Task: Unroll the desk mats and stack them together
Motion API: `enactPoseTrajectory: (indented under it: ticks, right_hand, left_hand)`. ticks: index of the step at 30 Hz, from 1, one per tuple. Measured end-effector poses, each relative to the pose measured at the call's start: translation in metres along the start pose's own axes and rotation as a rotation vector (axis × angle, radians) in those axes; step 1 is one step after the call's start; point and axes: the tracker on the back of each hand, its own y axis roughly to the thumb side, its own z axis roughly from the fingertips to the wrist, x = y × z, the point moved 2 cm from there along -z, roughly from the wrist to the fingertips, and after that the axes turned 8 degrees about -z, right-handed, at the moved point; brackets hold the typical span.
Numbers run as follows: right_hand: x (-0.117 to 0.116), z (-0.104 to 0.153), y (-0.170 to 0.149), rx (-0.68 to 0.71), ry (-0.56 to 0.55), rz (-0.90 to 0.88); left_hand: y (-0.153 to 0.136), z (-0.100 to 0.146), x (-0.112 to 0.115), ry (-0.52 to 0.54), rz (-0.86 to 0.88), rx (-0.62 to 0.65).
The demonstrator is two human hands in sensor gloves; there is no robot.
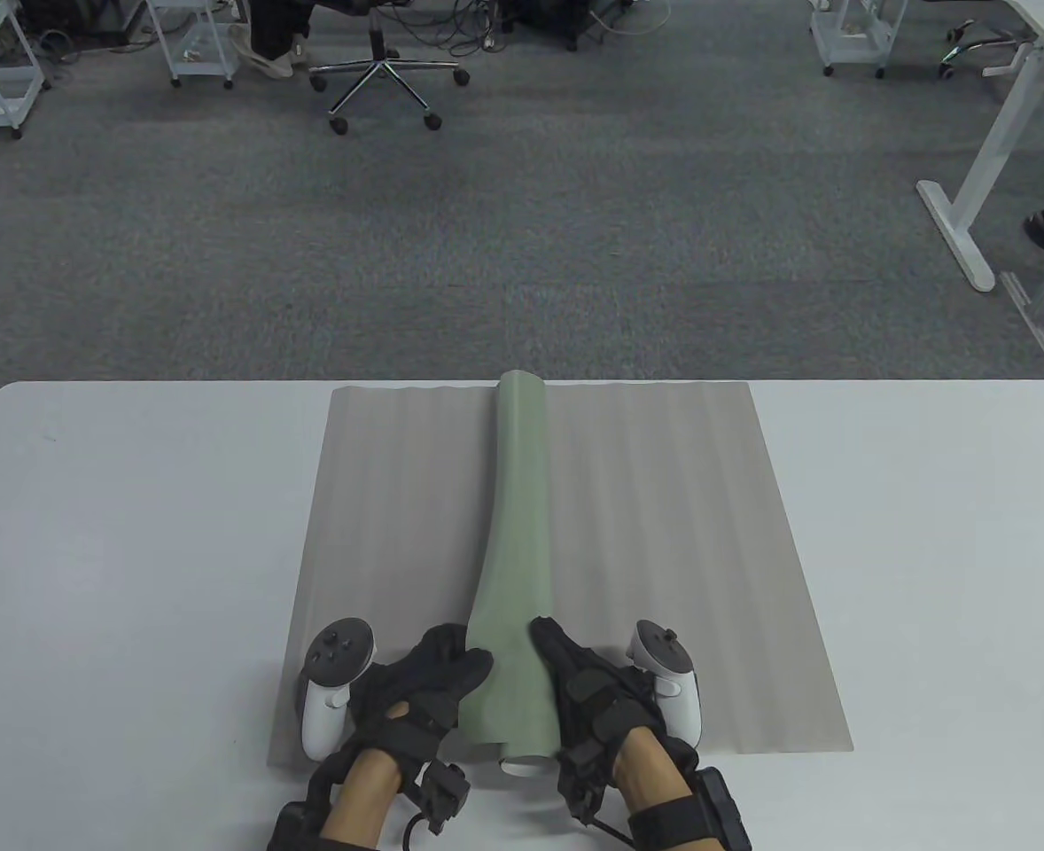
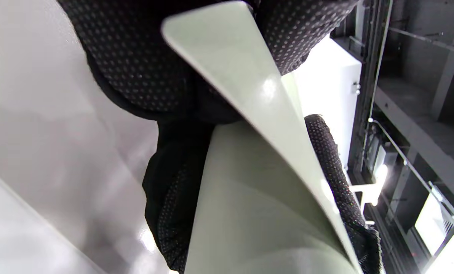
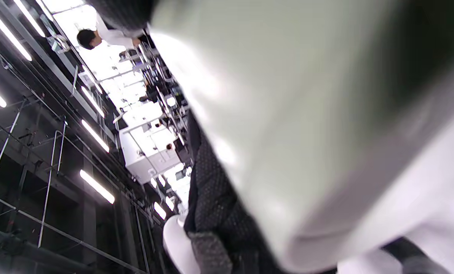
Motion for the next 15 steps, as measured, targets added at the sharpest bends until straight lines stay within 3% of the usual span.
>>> enactPoseTrajectory:
  ticks: [3, 8, 14, 15]
  right_hand:
    - [0.003, 0.006, 0.000, 0.038, -0.043, -0.022]
    - [0.009, 0.004, -0.008, -0.002, -0.005, -0.170]
    - [0.011, -0.002, -0.012, -0.012, 0.043, -0.146]
    - [0.012, 0.001, -0.011, 0.003, 0.004, -0.151]
  left_hand:
    - [-0.003, 0.001, -0.004, 0.026, -0.031, -0.022]
    - [-0.003, 0.001, -0.006, 0.030, -0.059, -0.023]
    - [-0.001, 0.000, -0.005, 0.017, -0.073, -0.016]
    - [-0.001, 0.000, -0.005, 0.027, -0.089, -0.017]
